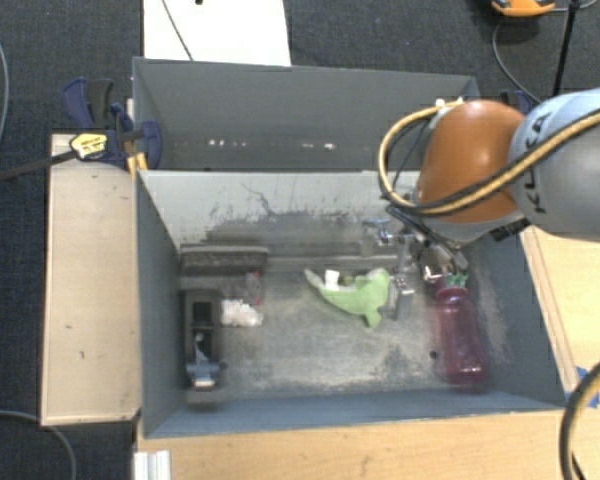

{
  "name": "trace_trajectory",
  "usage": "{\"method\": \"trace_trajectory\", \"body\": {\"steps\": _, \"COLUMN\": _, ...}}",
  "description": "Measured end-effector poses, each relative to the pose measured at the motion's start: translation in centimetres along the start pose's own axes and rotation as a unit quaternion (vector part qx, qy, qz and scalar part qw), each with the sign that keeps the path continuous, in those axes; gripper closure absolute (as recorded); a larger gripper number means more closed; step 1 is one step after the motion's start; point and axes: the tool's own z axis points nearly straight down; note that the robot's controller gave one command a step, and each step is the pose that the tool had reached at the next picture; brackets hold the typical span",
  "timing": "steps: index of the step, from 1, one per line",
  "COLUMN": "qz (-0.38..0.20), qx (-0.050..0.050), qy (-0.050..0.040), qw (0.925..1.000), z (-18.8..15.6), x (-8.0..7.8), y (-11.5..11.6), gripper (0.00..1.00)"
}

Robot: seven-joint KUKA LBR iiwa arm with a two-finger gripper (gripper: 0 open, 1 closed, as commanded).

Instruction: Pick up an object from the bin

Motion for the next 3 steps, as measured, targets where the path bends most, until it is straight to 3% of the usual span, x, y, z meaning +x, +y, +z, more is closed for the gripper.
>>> {"method": "trace_trajectory", "body": {"steps": 1, "qz": -0.006, "qx": 0.0, "qy": -0.0006, "qw": 1.0, "z": 3.7, "x": -0.7, "y": 1.1, "gripper": 0.0}}
{"method": "trace_trajectory", "body": {"steps": 2, "qz": 0.018, "qx": 0.0, "qy": -0.0023, "qw": 0.9998, "z": 5.9, "x": -0.2, "y": 2.5, "gripper": 1.0}}
{"method": "trace_trajectory", "body": {"steps": 3, "qz": 0.018, "qx": 0.0, "qy": -0.0023, "qw": 0.9998, "z": 5.9, "x": -0.2, "y": 2.5, "gripper": 1.0}}
